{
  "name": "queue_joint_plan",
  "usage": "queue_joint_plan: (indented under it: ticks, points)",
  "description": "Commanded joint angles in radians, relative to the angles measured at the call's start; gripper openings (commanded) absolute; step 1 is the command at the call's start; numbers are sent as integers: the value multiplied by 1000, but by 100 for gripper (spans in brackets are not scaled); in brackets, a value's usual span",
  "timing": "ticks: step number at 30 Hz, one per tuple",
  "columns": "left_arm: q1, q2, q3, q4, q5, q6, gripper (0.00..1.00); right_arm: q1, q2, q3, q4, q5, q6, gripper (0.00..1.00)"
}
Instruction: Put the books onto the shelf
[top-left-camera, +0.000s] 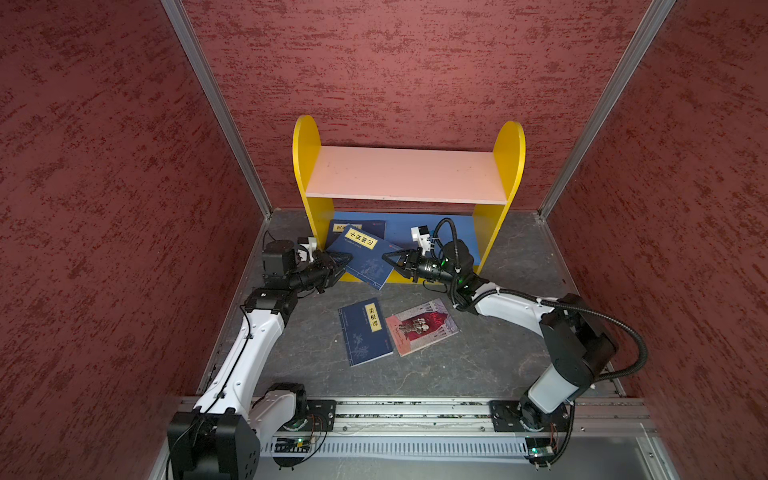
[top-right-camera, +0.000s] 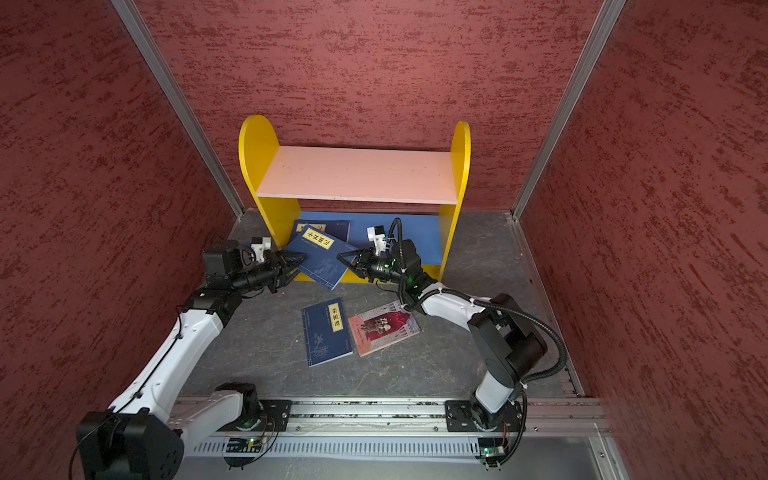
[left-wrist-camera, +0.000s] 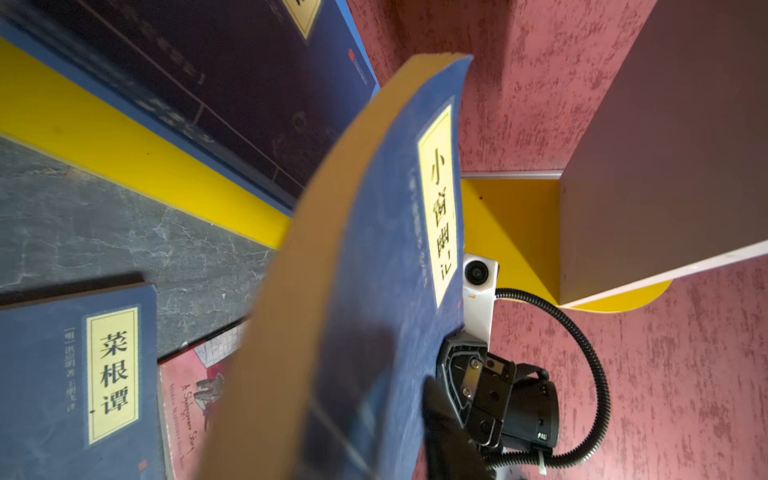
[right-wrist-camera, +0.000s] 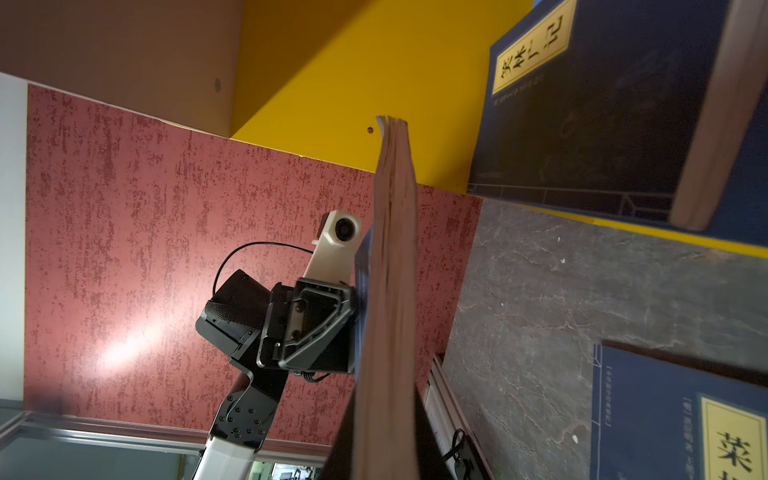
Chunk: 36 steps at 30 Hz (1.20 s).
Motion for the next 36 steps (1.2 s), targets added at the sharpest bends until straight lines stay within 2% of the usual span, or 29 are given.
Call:
queue_joint_plan:
  ticks: [1, 3, 6, 14, 22, 36]
  points:
    - [29, -27, 45, -175, -68, 93, 52, -32, 10, 43, 20, -33, -26, 2]
    - [54, -35, 60, -242, -87, 127, 57, -47, 14, 48, 18, -47, -27, 1]
    - [104, -41, 64, -287, -49, 146, 60, -66, 26, 57, 20, -72, -27, 1]
    - [182, -55, 57, -287, 47, 145, 64, -107, 116, 181, -68, -200, -68, 3]
    - [189, -61, 31, -227, 113, 110, 66, -149, 207, 279, -127, -264, -97, 3]
    - [189, -43, 19, -182, 133, 89, 67, -188, 342, 424, -190, -363, -128, 4]
